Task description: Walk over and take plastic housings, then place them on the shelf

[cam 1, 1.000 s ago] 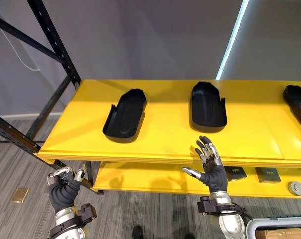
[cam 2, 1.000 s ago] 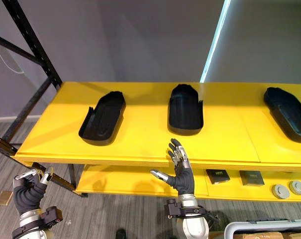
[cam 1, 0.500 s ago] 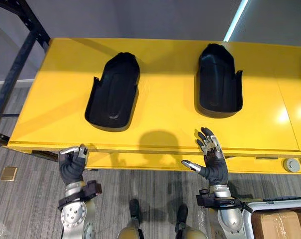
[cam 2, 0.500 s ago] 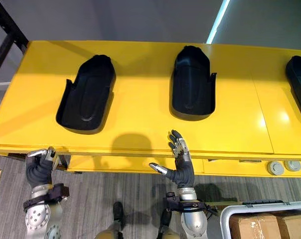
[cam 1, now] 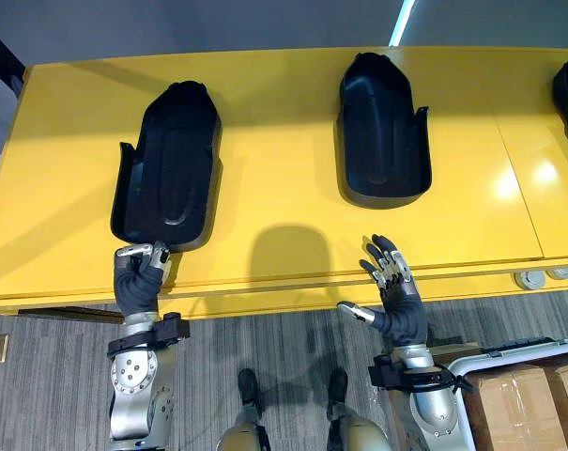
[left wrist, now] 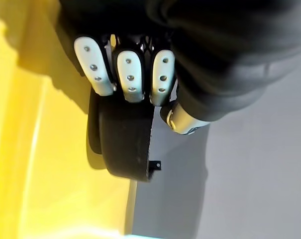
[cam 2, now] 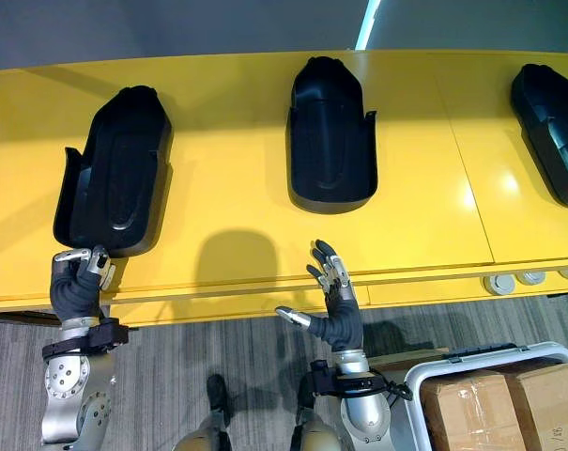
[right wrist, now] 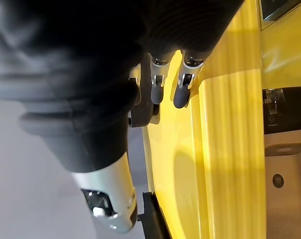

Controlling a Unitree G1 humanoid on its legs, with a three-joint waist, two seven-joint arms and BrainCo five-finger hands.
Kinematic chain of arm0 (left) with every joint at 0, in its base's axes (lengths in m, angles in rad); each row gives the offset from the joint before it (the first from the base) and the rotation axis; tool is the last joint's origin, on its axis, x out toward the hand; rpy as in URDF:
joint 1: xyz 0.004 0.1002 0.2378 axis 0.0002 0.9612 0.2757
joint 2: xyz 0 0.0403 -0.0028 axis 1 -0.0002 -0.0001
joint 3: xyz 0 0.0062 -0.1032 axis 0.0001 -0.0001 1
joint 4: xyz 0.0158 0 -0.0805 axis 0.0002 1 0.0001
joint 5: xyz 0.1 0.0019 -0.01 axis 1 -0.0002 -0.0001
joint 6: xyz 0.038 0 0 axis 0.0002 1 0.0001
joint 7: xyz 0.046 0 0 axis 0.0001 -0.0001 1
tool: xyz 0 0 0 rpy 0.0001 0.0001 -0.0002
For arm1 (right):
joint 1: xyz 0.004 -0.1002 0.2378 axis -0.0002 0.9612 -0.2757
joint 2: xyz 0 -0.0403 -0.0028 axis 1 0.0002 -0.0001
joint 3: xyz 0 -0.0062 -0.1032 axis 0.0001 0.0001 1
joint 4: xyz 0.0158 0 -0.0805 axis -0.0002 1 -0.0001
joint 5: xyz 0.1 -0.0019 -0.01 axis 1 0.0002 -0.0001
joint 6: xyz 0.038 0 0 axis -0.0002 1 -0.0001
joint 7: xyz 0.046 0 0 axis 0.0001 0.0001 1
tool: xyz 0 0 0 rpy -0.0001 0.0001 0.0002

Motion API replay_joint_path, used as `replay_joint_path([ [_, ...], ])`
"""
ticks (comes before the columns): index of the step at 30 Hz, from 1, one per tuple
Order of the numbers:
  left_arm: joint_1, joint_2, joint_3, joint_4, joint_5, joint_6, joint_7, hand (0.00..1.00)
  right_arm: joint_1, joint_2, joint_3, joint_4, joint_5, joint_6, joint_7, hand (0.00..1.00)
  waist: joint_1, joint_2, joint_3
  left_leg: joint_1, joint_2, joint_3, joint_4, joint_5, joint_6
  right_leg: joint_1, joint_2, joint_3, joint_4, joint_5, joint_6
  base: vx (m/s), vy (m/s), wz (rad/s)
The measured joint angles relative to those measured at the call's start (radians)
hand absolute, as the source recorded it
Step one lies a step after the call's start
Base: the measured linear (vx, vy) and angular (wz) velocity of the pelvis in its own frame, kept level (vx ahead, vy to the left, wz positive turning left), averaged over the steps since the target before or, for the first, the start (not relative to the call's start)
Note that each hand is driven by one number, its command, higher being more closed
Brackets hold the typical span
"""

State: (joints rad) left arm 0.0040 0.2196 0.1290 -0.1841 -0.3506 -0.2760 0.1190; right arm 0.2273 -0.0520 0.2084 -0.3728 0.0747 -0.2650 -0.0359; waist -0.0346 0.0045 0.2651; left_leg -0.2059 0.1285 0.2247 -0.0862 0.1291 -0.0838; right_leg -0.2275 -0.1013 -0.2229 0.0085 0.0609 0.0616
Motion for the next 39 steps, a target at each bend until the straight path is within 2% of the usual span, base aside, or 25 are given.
replay_joint_path([
  [12,-0.141,0.029,0.001,0.113,0.0,-0.019,0.038,1.0,-0.006,-0.013,0.009,0.01,0.036,0.0,0.005,0.0,-0.002,0.001,0.001,-0.007,0.007,0.026,0.0,0.0,0.0,-0.023,0.008,0.027,0.001,0.008,-0.004,-0.02,0.003,-0.06],
  [26,-0.161,0.026,0.001,0.157,0.001,-0.012,0.075,1.0,-0.006,-0.013,0.015,0.039,0.037,0.0,0.009,0.0,-0.002,0.002,0.001,0.025,0.01,0.038,0.0,0.0,0.0,0.003,0.012,0.039,-0.001,0.012,-0.008,-0.01,0.006,-0.02],
  [27,-0.147,0.009,0.001,0.145,0.001,-0.008,0.074,0.0,-0.004,-0.013,0.025,0.04,0.038,0.0,0.009,0.0,-0.004,0.003,0.0,0.037,0.01,0.038,0.0,0.0,0.0,0.016,0.012,0.038,-0.004,0.012,-0.007,-0.03,0.026,0.01],
  [32,0.023,-0.109,-0.049,-0.084,-0.001,-0.005,0.071,0.0,-0.002,-0.012,0.009,0.041,0.037,0.001,0.015,0.0,-0.01,0.01,-0.015,0.103,0.01,0.031,-0.001,-0.009,-0.007,0.094,0.014,0.031,-0.021,0.009,-0.004,-0.01,0.015,0.04],
  [34,0.108,-0.162,-0.081,-0.182,-0.001,-0.008,0.067,0.0,-0.002,-0.012,-0.039,0.045,0.038,0.001,0.019,0.0,-0.008,0.029,-0.058,0.142,0.01,0.02,-0.001,-0.015,-0.01,0.139,0.013,0.018,-0.023,-0.002,-0.002,-0.02,0.028,0.15],
  [37,0.154,-0.191,-0.079,-0.24,-0.001,-0.027,0.067,0.0,-0.008,-0.013,-0.094,0.046,0.068,0.001,0.026,0.0,-0.005,0.05,-0.105,0.188,0.014,0.019,-0.001,-0.025,-0.015,0.192,0.018,0.017,-0.032,-0.004,-0.001,-0.03,0.012,0.02],
  [39,0.172,-0.206,-0.088,-0.264,-0.001,-0.031,0.067,0.0,-0.003,-0.014,-0.131,0.046,0.081,0.001,0.03,0.0,-0.006,0.052,-0.125,0.222,0.019,0.023,0.001,-0.034,-0.016,0.226,0.023,0.021,-0.034,-0.008,0.0,-0.05,0.001,-0.08],
])
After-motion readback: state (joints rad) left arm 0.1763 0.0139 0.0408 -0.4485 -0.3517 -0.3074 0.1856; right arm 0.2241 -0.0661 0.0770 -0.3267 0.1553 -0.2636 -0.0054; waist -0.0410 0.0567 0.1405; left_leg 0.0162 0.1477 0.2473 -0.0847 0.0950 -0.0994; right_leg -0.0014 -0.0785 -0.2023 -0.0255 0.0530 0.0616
